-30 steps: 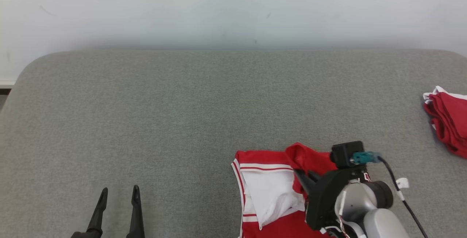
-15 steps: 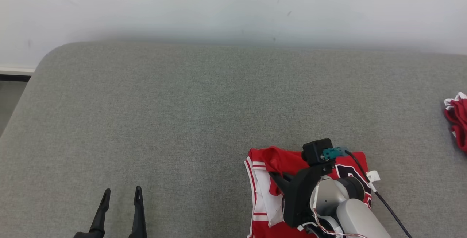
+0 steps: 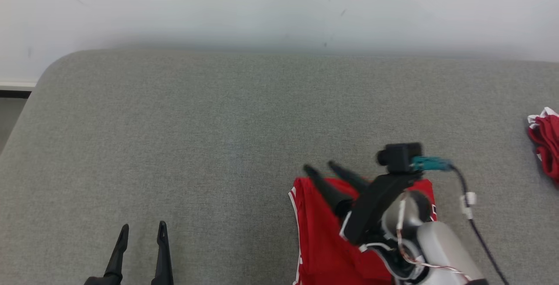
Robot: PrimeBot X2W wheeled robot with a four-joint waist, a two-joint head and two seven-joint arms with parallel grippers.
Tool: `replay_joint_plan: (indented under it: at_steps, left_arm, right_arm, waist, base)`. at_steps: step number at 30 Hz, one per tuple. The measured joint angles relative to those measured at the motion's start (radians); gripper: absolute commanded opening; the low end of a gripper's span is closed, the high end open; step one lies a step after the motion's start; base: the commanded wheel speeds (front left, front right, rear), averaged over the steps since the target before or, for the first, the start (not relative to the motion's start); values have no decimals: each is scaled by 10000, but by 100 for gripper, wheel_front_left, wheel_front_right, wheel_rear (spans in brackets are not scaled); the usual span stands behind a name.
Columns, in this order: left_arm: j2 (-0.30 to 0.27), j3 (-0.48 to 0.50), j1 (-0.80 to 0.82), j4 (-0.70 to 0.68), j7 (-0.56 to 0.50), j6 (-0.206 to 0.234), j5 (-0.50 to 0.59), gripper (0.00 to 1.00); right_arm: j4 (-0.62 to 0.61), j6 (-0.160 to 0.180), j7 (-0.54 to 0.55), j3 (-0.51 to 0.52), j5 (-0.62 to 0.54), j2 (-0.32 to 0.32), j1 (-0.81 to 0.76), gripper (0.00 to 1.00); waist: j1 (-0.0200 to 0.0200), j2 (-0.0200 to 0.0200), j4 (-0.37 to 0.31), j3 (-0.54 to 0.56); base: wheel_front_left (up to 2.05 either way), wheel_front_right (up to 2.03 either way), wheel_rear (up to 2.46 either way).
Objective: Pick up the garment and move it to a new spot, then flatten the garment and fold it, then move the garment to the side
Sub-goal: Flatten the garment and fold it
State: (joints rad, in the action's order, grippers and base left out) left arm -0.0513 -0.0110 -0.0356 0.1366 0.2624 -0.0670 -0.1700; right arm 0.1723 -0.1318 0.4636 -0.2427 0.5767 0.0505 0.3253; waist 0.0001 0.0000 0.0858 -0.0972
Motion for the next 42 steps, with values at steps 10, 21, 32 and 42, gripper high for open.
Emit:
replay_joint_plan:
  at_steps: [10, 21, 32, 42]
  left_arm:
    - [2, 10, -50, -59, 0, 42, -27, 100]
    - [2, -81, -49, 4, 2, -23, -27, 100]
    - [2, 4, -223, 67, 2, 44, 13, 100]
    - [2, -2, -276, 69, 0, -29, 46, 100]
  right_arm:
    - [-1887, 0, 21, 3532, -2840, 25, -1478, 100]
    - [-1772, 0, -2088, 5196, -4560, 15, -3118, 100]
    - [-188, 0, -4913, 4644, -4489, 10, -4101, 100]
    - [-232, 0, -5093, 4148, -4635, 8, -4006, 100]
  waist:
    - [0, 0, -288, 164]
    - [0, 0, -353, 314]
    - [-2, -1, -487, 701]
    - [-2, -1, -453, 821]
  base:
    - [0, 0, 0]
    - [0, 0, 0]
    - [0, 0, 0]
    - [0, 0, 0]
